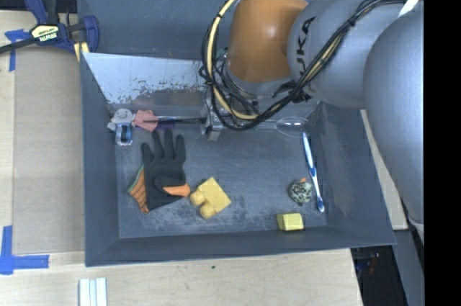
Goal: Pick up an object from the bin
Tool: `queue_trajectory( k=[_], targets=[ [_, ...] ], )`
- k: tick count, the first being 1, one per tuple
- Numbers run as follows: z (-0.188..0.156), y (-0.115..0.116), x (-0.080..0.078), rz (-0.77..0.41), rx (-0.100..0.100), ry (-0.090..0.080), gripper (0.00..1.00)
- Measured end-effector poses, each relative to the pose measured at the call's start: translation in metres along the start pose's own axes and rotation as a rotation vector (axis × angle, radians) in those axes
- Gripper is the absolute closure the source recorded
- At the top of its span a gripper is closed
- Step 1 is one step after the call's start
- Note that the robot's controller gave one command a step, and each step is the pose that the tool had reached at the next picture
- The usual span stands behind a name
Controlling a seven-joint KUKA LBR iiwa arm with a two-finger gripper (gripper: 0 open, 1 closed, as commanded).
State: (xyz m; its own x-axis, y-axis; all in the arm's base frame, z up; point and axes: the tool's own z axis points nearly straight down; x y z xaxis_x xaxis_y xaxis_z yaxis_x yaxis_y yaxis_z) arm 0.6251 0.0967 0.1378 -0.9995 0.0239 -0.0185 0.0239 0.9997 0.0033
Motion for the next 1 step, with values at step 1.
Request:
queue_trajectory(
  k=[1],
  targets=[
    [-0.0364, -0.0004, 0.0003, 0.001, 0.001, 0.004, 1.0]
  ],
)
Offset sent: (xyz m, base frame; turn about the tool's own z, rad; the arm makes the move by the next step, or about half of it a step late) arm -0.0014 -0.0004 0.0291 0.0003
